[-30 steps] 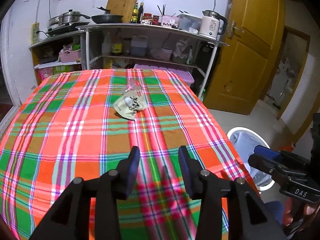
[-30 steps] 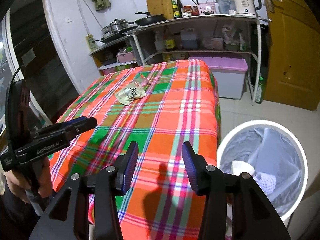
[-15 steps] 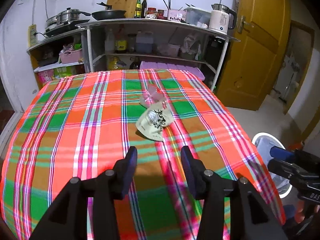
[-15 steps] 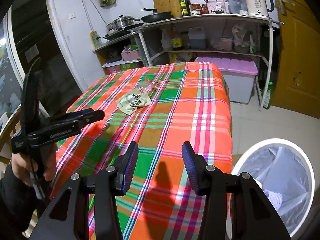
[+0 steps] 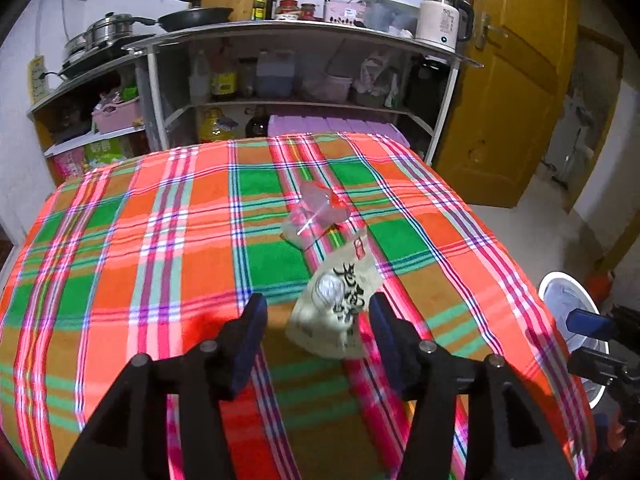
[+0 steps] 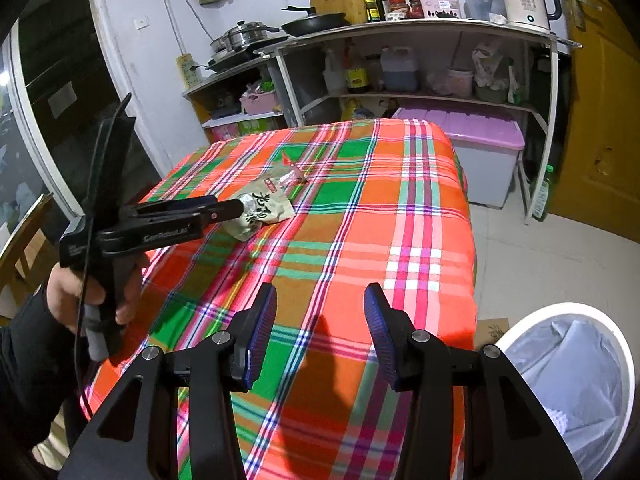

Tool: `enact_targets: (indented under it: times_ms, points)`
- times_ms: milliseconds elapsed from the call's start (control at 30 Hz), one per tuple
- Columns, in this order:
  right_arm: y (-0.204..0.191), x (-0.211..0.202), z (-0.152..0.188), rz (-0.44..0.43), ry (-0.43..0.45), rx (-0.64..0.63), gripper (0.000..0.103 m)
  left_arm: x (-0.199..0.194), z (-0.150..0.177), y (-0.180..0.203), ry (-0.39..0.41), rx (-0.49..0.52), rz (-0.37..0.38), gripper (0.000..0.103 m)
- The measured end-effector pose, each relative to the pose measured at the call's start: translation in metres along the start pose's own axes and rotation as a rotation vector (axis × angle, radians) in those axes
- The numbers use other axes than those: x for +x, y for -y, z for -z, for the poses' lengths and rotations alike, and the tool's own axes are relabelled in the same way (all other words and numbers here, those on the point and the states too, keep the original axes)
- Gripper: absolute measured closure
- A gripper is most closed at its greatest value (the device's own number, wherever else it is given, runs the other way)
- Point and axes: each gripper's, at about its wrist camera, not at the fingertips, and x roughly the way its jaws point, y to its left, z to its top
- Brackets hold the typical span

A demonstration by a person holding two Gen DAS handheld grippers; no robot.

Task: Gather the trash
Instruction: 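Grasp the clear printed wrapper with the left tool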

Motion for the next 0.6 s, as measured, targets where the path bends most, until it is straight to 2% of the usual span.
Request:
enact_targets:
  times_ms: [300, 333, 400, 433, 467, 600]
  points:
    - [0.007, 0.012, -0.003, 0.001, -0.014, 0.012, 0.056, 0.03, -0.003, 0.007, -0.063, 0.037, 0.011, 0.048]
    - [0.007, 0.013, -0.003, 0.002, -0.014, 0.013, 0.056, 0.031, -0.003, 0.008, -0.065, 0.037, 0.02, 0.058]
    - [0.008, 0.014, -0.004, 0.002, -0.015, 0.017, 0.056, 0.03, -0.003, 0.011, -0.06, 0.042, 0.018, 0.066]
    - [0.008, 0.014, -0.005, 0.002, -0.015, 0.019, 0.056, 0.03, -0.003, 0.013, -0.059, 0.046, 0.016, 0.077]
    - [0.008, 0.014, -0.006, 0.003, -0.015, 0.021, 0.056, 0.029, -0.002, 0.014, -0.06, 0.048, 0.022, 0.082]
    - [0.007, 0.015, -0.008, 0.005, -0.018, 0.02, 0.056, 0.019, 0.003, 0.018, -0.046, 0.049, 0.008, 0.084]
